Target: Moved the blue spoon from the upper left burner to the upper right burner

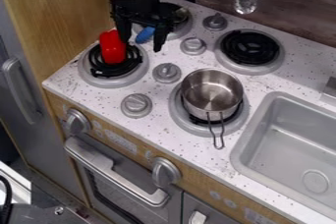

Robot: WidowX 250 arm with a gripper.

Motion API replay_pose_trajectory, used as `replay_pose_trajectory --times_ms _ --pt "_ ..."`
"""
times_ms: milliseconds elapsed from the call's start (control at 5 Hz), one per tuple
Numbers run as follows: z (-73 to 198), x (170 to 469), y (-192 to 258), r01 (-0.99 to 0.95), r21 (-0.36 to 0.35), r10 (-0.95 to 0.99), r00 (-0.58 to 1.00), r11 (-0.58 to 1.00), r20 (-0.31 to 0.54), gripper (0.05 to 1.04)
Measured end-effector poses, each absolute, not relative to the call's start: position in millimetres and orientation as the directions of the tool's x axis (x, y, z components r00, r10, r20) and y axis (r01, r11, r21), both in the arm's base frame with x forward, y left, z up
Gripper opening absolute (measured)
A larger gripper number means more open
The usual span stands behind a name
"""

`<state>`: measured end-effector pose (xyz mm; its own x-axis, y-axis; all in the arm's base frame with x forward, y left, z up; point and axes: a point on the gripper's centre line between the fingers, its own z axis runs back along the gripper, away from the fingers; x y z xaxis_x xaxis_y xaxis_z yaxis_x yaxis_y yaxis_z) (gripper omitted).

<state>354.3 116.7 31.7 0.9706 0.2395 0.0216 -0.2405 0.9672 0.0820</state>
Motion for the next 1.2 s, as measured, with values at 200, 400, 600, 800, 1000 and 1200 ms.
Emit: replay_pose_trajectory --times_ms 200,400,600,800,1000,1200 --pt "14 348 115 -0.238 0.080 0.241 0.970 0.968 -0.033 1.000" --pt "9 358 119 -0.257 0.099 0.268 0.957 0.961 -0.112 1.000" --pt "5 381 116 -0.246 0.041 0.248 0.968 0.968 -0.048 1.001" --pt "1 420 119 -0.163 -0.032 0.165 0.981 0.986 0.100 1.000" --pt "1 456 130 -0.099 -0.053 0.108 0.969 0.994 0.220 1.000" --pt "-5 466 159 -0.108 0.011 0.101 0.961 0.994 0.256 1.000"
